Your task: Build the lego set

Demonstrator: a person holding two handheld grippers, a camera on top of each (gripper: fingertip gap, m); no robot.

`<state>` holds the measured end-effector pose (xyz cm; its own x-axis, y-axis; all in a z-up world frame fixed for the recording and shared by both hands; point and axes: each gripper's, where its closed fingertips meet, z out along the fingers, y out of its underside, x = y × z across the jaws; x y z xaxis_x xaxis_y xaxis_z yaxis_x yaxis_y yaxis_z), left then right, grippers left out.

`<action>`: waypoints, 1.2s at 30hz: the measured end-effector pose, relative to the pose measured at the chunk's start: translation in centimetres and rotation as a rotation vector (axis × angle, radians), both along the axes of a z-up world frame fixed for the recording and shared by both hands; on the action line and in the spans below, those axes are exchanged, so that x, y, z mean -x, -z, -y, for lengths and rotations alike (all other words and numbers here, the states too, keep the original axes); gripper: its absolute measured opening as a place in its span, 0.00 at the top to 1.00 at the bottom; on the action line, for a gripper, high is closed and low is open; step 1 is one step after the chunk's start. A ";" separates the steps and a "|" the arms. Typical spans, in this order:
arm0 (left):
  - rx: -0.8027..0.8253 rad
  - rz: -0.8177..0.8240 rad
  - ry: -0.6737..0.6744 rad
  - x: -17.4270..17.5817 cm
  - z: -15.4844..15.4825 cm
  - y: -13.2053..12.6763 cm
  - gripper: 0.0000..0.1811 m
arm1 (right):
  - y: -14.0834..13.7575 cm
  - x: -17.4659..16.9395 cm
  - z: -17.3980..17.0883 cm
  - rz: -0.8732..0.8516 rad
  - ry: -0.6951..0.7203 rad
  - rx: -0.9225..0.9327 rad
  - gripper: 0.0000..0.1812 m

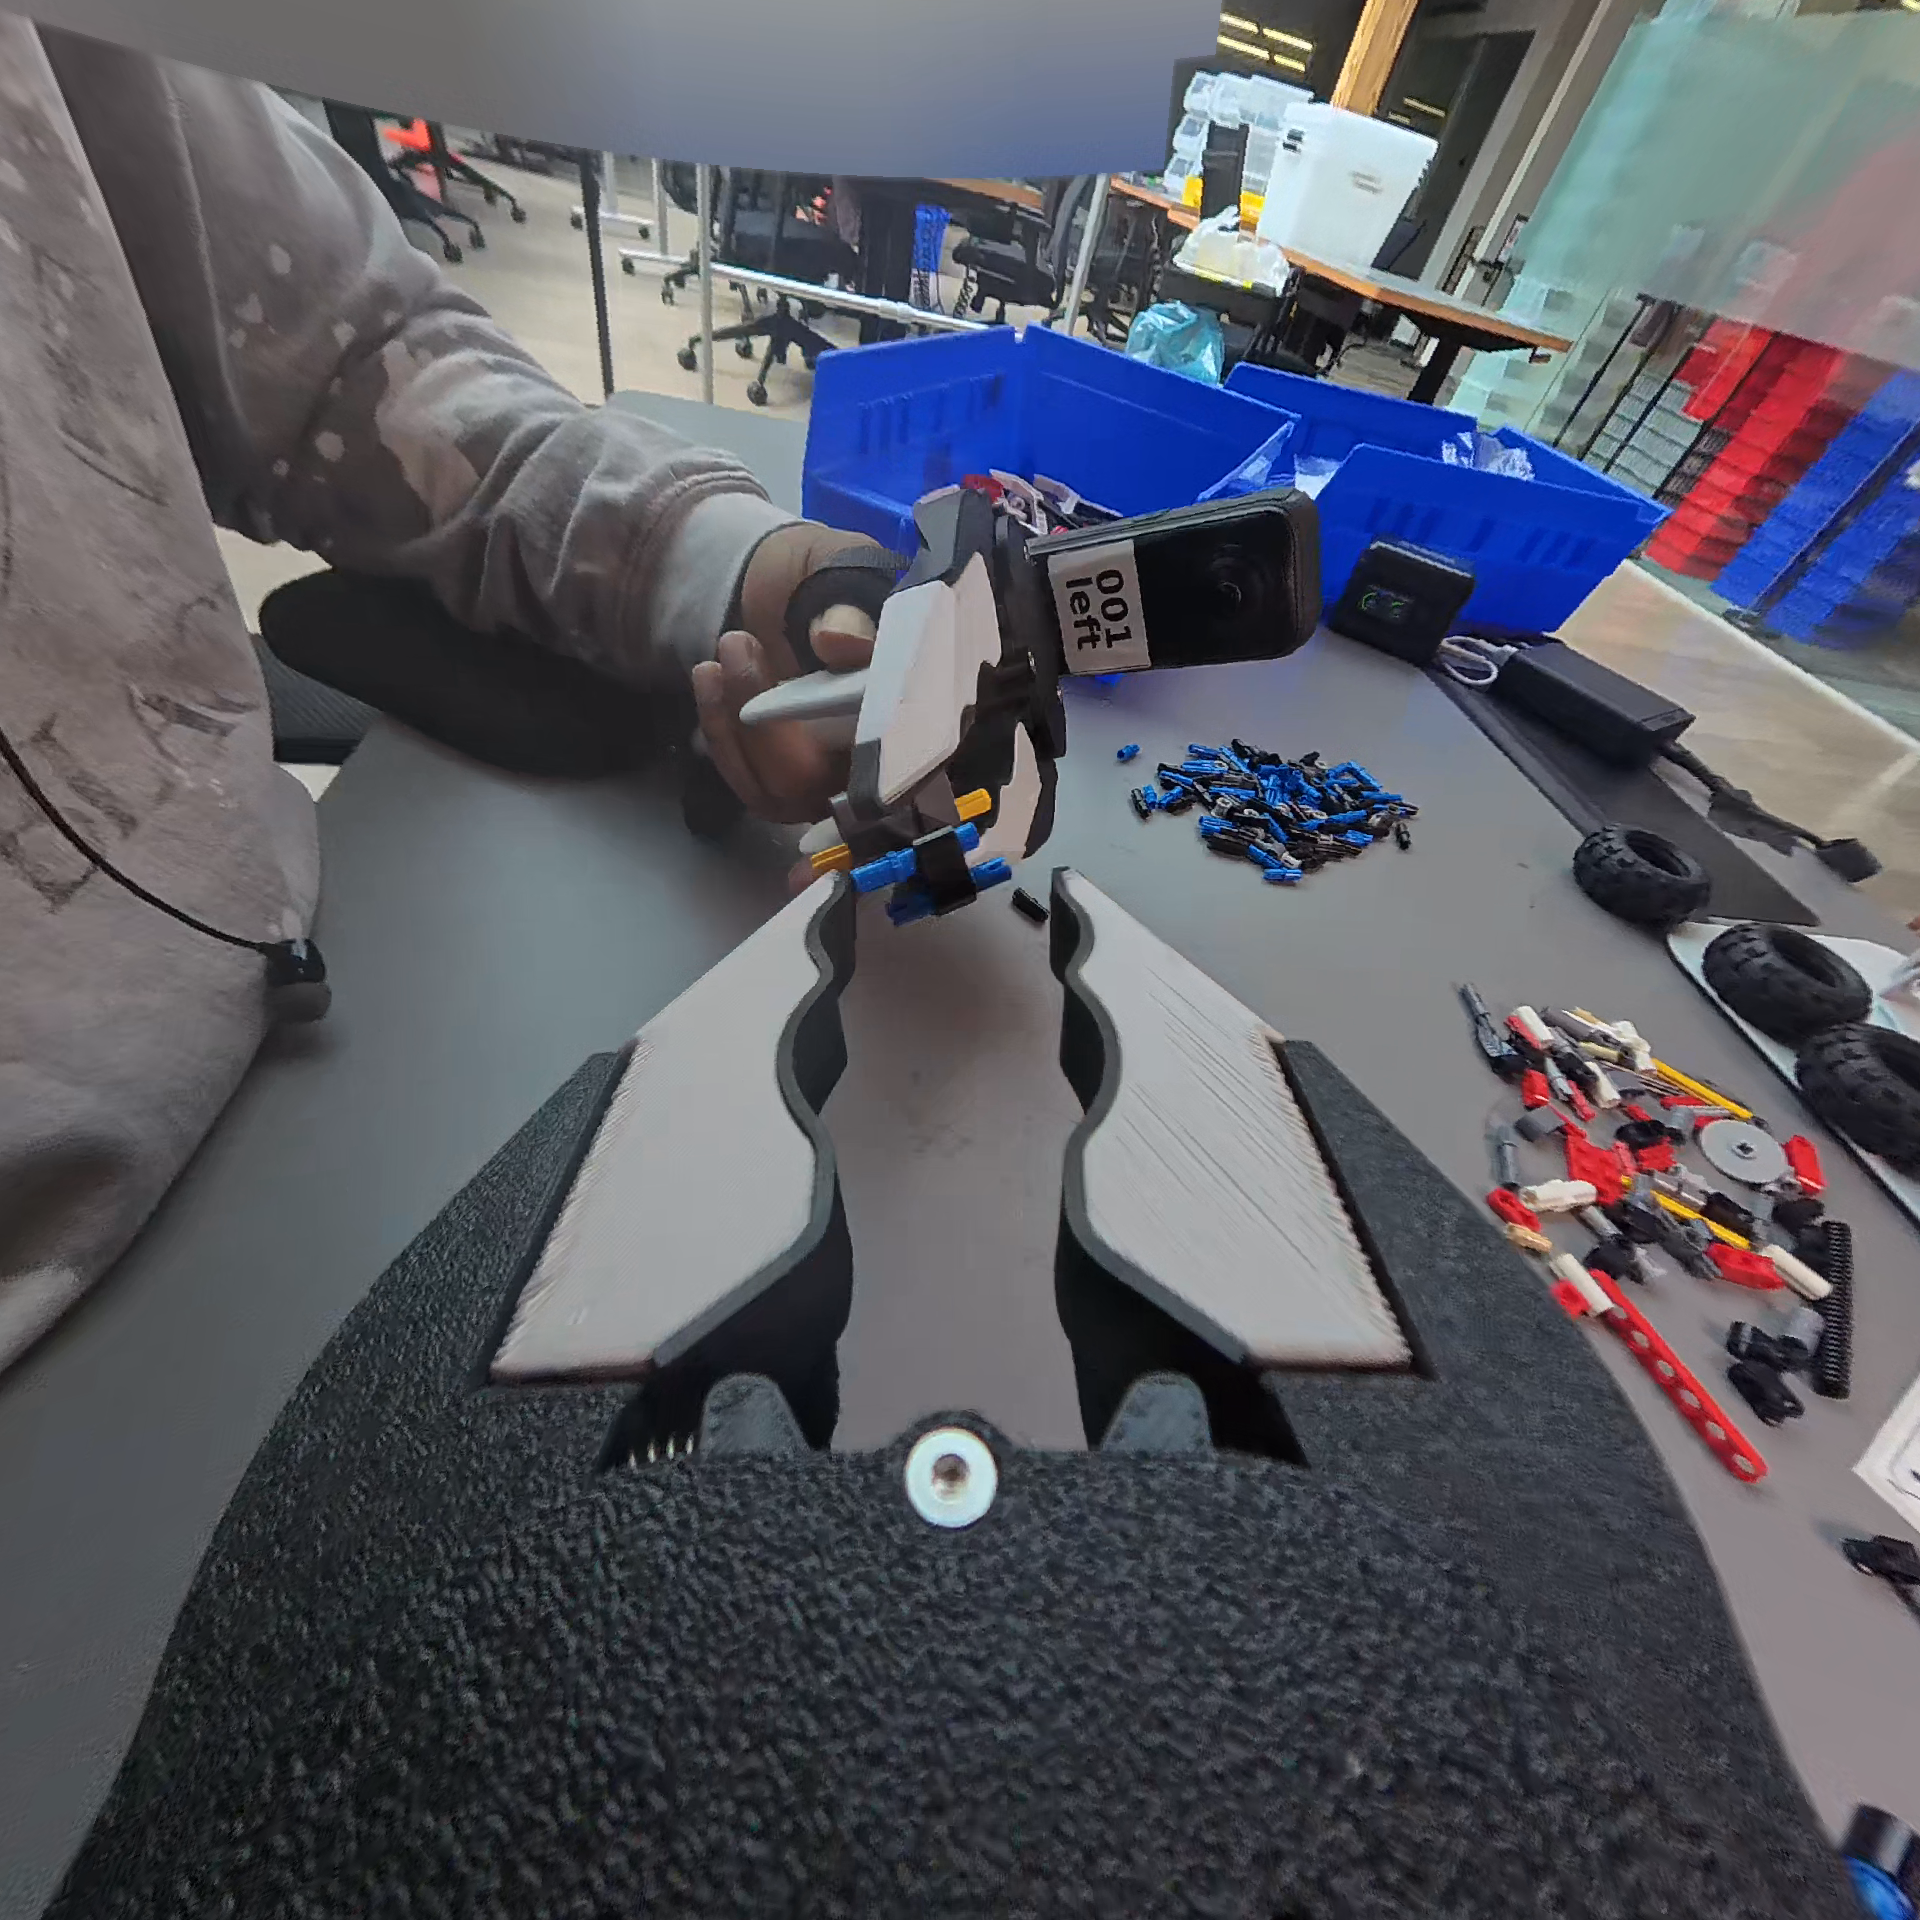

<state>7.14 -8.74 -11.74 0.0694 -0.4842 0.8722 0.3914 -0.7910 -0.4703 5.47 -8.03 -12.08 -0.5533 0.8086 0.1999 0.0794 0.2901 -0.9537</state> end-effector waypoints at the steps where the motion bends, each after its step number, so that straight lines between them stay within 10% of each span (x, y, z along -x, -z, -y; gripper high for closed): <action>1: 0.005 -0.015 0.017 -0.3 0.2 0.2 0.92 | 0.2 -0.2 0.1 0.002 -0.009 -0.038 0.77; 36: -0.034 0.048 0.158 -1.3 2.3 -0.6 0.92 | -0.2 -1.6 2.6 -0.025 -0.128 -0.045 0.85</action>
<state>8.42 -11.00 -11.18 -0.0513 -0.5155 0.8554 0.2861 -0.8282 -0.4820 7.03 -10.65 -11.90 -0.6460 0.7214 0.2495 0.0149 0.3387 -0.9408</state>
